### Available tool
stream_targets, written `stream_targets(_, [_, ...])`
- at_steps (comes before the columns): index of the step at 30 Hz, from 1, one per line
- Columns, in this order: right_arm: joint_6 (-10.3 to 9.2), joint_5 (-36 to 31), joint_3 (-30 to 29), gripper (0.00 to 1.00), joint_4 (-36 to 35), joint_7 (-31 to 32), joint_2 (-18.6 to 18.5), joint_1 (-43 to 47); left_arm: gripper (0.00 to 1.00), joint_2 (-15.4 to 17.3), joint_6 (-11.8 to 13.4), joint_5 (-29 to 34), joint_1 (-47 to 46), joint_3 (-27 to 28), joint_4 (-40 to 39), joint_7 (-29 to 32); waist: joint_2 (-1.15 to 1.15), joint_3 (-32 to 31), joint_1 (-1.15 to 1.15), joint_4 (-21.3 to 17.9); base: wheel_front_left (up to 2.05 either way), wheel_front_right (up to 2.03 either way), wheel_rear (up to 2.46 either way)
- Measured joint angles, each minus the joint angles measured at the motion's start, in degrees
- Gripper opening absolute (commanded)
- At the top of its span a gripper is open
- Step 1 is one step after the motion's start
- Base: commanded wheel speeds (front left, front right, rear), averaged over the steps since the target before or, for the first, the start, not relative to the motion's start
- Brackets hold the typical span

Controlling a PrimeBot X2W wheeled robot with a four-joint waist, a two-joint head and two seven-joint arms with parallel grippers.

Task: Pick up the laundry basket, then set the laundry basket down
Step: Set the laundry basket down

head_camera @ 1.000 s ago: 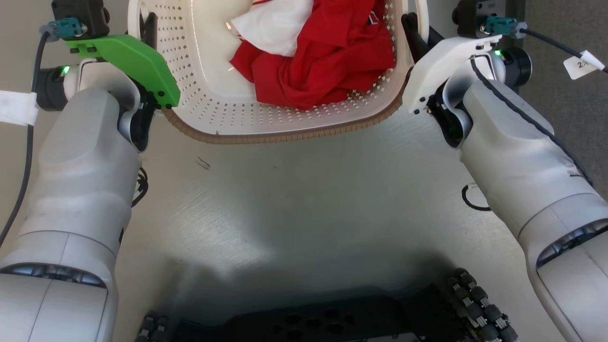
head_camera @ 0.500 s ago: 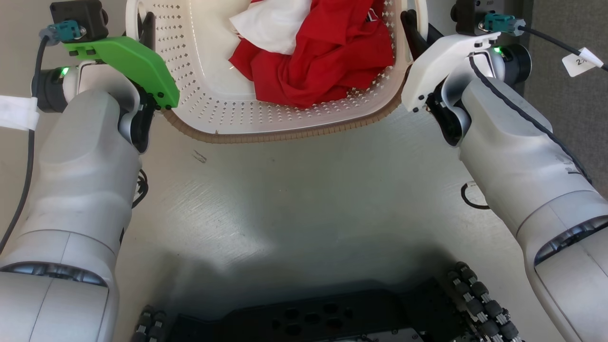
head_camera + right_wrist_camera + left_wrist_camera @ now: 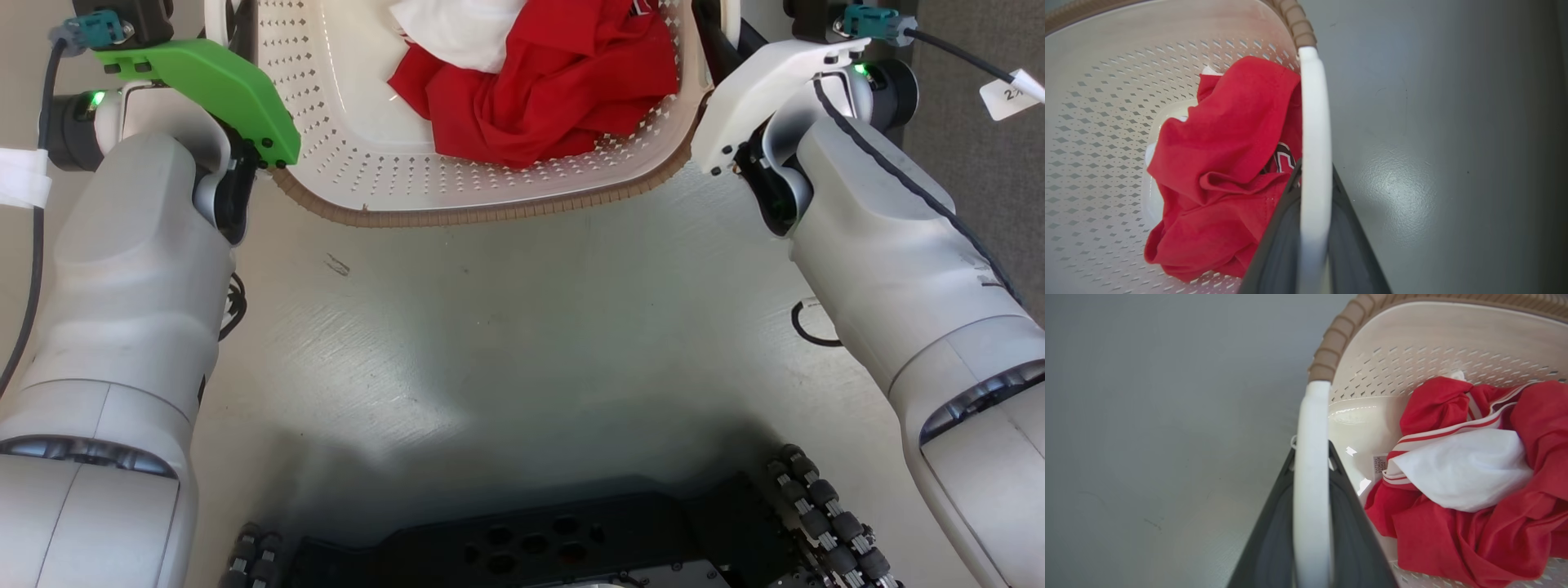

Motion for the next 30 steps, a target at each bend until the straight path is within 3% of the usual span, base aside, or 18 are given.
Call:
stream_targets(19, [0.62, 0.48, 0.08, 0.00, 0.88, 0.10, -0.08, -0.70, 0.00, -0.27, -0.69, -0.52, -0.93, 0.07, 0.60, 1.16, 0.00, 0.10, 0.00, 0.29, 0.00, 0.00, 0.00])
stream_targets(20, [0.69, 0.47, 0.19, 0.51, 0.90, 0.10, -0.09, -0.73, 0.00, -0.38, -0.69, -0.93, -0.97, 0.26, 0.64, 1.21, 0.00, 0.06, 0.00, 0.31, 0.00, 0.00, 0.00])
stream_targets(21, [0.76, 0.46, 0.36, 1.00, 0.99, 0.22, -0.11, -0.94, 0.33, -0.56, -0.74, -1.48, -0.98, 0.53, 0.74, 1.25, 0.00, 0.02, 0.00, 0.34, 0.00, 0.00, 0.00])
stream_targets(22, [0.94, 0.46, 0.49, 1.00, 1.26, 0.49, -0.20, -1.04, 1.00, -0.65, -0.79, -2.10, -0.98, 0.55, 0.81, 1.60, 0.00, -0.03, 0.00, 0.36, 0.00, 0.00, 0.00])
stream_targets(30, [1.26, 0.27, 1.44, 1.00, 2.21, 0.67, -1.98, -0.34, 1.00, -0.25, -0.79, -2.54, -0.75, 0.11, 1.98, 2.08, 0.00, -1.44, 0.01, 0.63, 0.00, 0.00, 0.00])
